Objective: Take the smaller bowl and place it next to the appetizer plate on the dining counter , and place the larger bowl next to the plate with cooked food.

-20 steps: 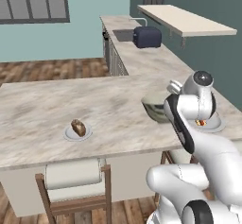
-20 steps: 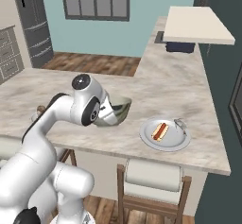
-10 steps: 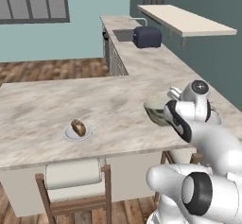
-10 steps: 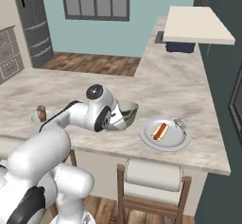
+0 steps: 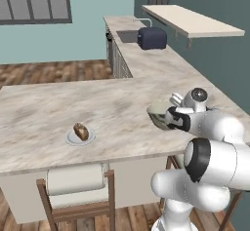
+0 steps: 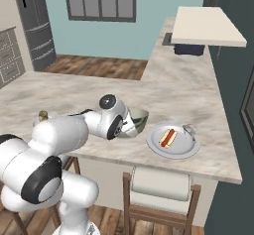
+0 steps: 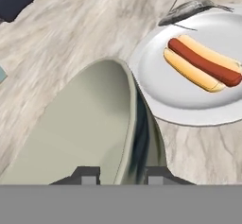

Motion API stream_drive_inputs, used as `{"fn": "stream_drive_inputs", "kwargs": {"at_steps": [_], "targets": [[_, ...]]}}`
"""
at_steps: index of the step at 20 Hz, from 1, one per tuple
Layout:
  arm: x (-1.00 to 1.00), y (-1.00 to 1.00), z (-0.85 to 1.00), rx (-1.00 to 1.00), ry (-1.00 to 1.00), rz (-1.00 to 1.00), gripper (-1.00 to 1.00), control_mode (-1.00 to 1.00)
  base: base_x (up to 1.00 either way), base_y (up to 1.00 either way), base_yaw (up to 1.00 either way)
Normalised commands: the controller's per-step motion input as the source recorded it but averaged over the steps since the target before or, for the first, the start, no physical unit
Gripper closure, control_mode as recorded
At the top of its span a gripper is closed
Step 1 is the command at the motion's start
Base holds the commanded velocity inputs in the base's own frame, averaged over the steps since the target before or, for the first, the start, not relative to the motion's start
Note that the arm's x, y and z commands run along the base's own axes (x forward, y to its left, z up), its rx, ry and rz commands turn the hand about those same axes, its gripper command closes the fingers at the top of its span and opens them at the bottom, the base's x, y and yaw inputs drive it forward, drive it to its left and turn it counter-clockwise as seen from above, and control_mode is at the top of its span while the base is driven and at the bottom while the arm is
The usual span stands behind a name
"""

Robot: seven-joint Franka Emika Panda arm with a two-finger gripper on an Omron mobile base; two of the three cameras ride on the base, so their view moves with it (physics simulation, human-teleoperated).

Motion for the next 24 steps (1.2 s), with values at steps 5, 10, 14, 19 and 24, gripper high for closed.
{"fn": "stream_drive_inputs", "kwargs": {"at_steps": [5, 10, 14, 19, 24], "targets": [[0.33, -0.19, -0.35, 0.00, 0.00, 0.00, 1.00, -1.00, 0.00, 0.00, 0.00], [0.39, -0.01, -0.35, 0.00, 0.00, 0.00, 1.00, -1.00, 0.00, 0.00, 0.00], [0.04, 0.00, -0.51, 0.00, 0.00, 0.00, 1.00, -1.00, 0.00, 0.00, 0.00], [-0.42, 0.14, -0.69, 0.00, 0.00, -0.04, 1.00, -1.00, 0.00, 0.00, 0.00], [-0.64, 0.39, -0.12, 0.00, 0.00, -0.06, -1.00, -1.00, 0.00, 0.00, 0.00]]}}
